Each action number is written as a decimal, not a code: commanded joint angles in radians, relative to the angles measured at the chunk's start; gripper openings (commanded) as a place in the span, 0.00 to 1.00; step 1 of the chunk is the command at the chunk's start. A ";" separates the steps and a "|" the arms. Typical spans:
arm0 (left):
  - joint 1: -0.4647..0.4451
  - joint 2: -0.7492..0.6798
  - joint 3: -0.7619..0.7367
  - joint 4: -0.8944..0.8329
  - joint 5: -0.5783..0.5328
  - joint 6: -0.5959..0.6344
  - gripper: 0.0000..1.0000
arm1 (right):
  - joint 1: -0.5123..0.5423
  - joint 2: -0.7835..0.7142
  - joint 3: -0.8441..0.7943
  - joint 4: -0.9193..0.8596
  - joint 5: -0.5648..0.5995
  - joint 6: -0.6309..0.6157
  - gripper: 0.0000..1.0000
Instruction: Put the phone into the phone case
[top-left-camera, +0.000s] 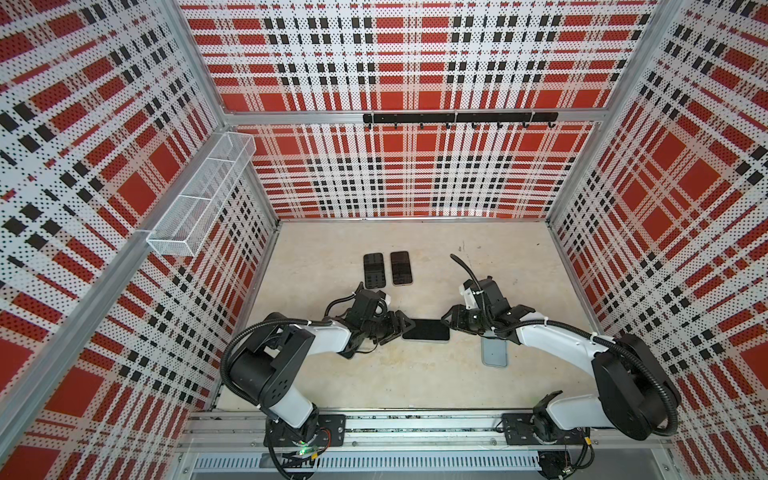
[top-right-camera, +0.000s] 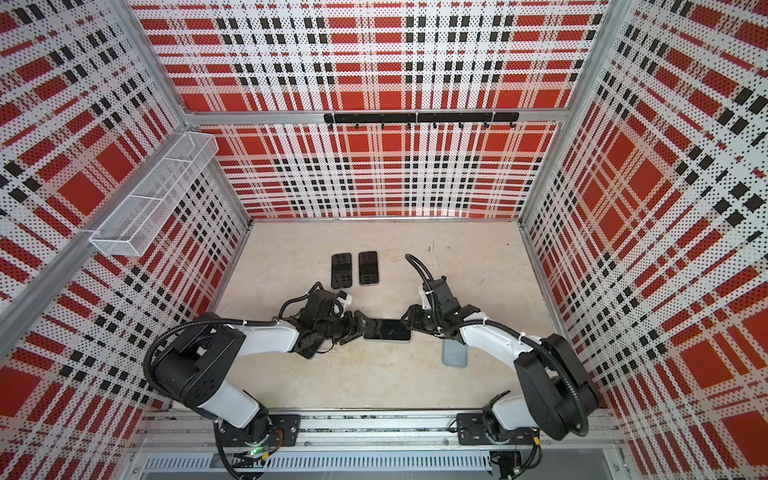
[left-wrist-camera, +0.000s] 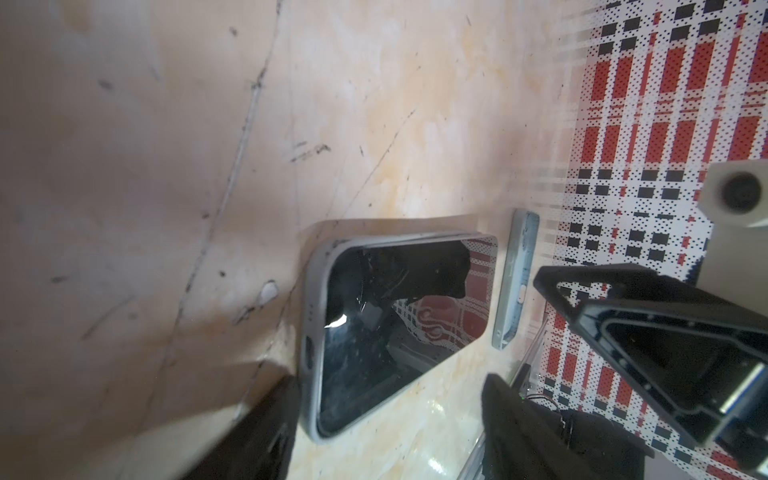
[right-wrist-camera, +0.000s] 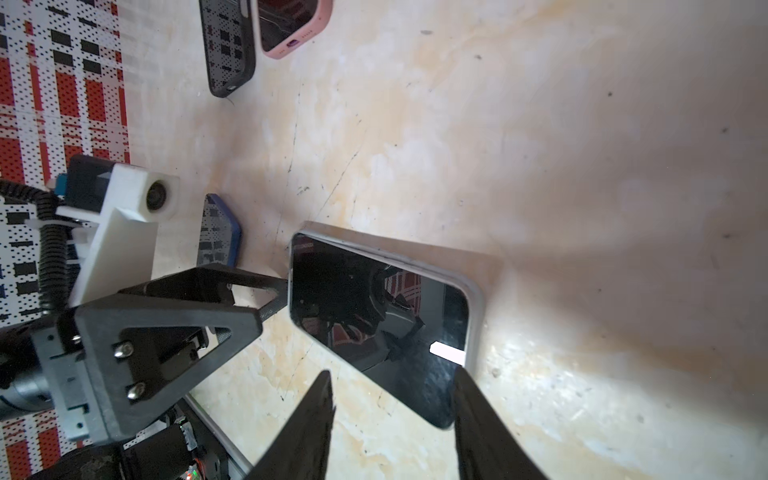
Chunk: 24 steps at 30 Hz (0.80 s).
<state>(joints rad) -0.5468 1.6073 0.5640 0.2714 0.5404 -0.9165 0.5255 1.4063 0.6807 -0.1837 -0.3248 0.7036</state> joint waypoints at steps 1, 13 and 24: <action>-0.013 0.032 0.007 -0.016 0.000 -0.010 0.72 | -0.012 0.036 -0.048 0.094 -0.078 0.012 0.48; -0.011 0.046 0.006 0.006 0.021 -0.011 0.71 | -0.035 0.124 -0.144 0.336 -0.217 0.062 0.49; -0.004 0.041 -0.006 0.006 0.018 -0.013 0.70 | -0.061 0.010 -0.165 0.231 -0.077 0.066 0.56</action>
<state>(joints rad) -0.5465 1.6264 0.5667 0.2993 0.5568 -0.9169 0.4740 1.4731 0.5262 0.0574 -0.4675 0.7639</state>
